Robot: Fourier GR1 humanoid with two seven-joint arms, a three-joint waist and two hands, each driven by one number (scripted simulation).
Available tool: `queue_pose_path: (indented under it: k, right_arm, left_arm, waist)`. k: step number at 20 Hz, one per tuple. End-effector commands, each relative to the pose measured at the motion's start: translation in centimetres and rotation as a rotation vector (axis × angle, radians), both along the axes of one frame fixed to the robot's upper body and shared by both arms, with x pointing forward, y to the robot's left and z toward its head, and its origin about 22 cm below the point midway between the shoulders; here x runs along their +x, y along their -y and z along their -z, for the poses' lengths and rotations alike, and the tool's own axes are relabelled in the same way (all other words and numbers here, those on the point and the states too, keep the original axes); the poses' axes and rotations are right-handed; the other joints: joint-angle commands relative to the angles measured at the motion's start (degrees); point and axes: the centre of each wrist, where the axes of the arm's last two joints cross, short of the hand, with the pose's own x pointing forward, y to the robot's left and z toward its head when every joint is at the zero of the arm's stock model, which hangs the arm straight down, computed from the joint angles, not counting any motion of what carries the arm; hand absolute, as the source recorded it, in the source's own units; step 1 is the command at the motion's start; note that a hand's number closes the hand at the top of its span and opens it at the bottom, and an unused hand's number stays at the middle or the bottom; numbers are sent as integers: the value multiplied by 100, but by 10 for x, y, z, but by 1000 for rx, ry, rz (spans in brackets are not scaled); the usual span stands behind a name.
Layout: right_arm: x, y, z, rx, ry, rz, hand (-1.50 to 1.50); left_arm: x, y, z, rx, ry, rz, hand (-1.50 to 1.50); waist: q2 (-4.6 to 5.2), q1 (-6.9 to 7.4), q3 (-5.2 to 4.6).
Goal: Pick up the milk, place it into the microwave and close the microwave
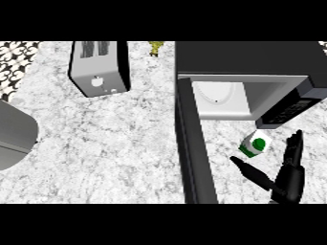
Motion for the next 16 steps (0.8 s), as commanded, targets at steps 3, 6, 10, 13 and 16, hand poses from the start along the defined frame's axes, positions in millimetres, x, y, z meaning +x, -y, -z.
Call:
queue_pose_path:
  k: [3,6,10,13,16]
  right_arm:
    - [-26,13,42,-15,-7,-13,-150]
    - [-1,20,29,-20,-19,4,-150]
    - [7,33,58,-31,-5,14,-150]
    - [8,28,60,-44,-42,20,-150]
    - [1,50,77,-55,-42,-1,-150]
  left_arm:
    - [-4,3,-11,-73,69,40,-150]
    - [-11,2,-6,-62,75,13,-150]
    - [1,-6,-7,-57,75,27,-150]
    - [-11,-10,-24,-39,84,41,-150]
    - [-1,0,-16,-61,69,25,-150]
  waist:
    - [1,-8,1]
    - [-7,20,-4]
    - [13,10,1]
    - [2,30,-1]
    - [22,22,7]
